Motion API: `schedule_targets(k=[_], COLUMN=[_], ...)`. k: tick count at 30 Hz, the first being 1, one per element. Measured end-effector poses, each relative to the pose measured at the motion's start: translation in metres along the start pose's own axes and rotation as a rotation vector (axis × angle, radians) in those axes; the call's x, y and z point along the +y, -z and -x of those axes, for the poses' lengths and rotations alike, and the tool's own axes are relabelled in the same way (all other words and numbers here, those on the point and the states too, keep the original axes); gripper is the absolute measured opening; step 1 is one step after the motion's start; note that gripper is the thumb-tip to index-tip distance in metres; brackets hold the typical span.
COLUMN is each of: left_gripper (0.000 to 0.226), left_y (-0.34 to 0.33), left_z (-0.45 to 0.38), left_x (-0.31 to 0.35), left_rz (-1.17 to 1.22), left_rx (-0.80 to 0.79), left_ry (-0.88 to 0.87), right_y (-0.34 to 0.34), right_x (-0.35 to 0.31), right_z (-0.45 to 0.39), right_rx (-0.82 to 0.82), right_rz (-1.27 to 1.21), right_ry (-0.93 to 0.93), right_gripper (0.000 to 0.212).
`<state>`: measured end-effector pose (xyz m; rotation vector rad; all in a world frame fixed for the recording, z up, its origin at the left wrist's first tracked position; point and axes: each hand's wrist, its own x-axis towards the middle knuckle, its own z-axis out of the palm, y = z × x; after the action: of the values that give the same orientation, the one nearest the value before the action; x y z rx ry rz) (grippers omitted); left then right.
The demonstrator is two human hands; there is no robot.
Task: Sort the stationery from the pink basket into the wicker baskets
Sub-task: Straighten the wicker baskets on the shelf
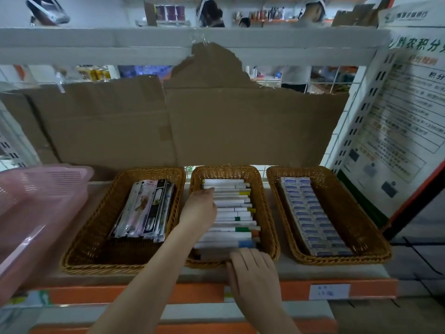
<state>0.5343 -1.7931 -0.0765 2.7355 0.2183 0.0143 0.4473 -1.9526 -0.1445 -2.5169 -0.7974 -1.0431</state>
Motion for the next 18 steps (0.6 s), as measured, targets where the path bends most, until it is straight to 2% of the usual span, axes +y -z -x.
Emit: schedule_targets(k=[4,6,10,14,18], left_gripper=[0.052,0.050,0.044,0.038,0.025], left_y=[0.006,0.007,0.000,0.023,0.050], left_z=[-0.013,-0.018,-0.017,-0.015,-0.013], left_x=[-0.009,-0.009,-0.001,-0.009,-0.022], left_rz=[-0.228,-0.264,-0.254,-0.270,-0.431], left_rx=[-0.051,-0.021,0.037,0.073,-0.066], left_ry=[-0.080,-0.126,-0.239,-0.207,-0.145], right_y=[0.000,0.000,0.001,0.001,0.000], right_x=[0.003,0.003,0.005,0.007,0.008], right_z=[0.000,0.000,0.000,0.002,0.002], right_rx=[0.014,0.013,-0.003,-0.032,-0.038], right_rz=[0.003,0.006,-0.004,-0.024,-0.025], right_ry=[0.026,0.026,0.045,0.056,0.060], right_gripper=[0.035,0.041,0.034,0.026,0.027])
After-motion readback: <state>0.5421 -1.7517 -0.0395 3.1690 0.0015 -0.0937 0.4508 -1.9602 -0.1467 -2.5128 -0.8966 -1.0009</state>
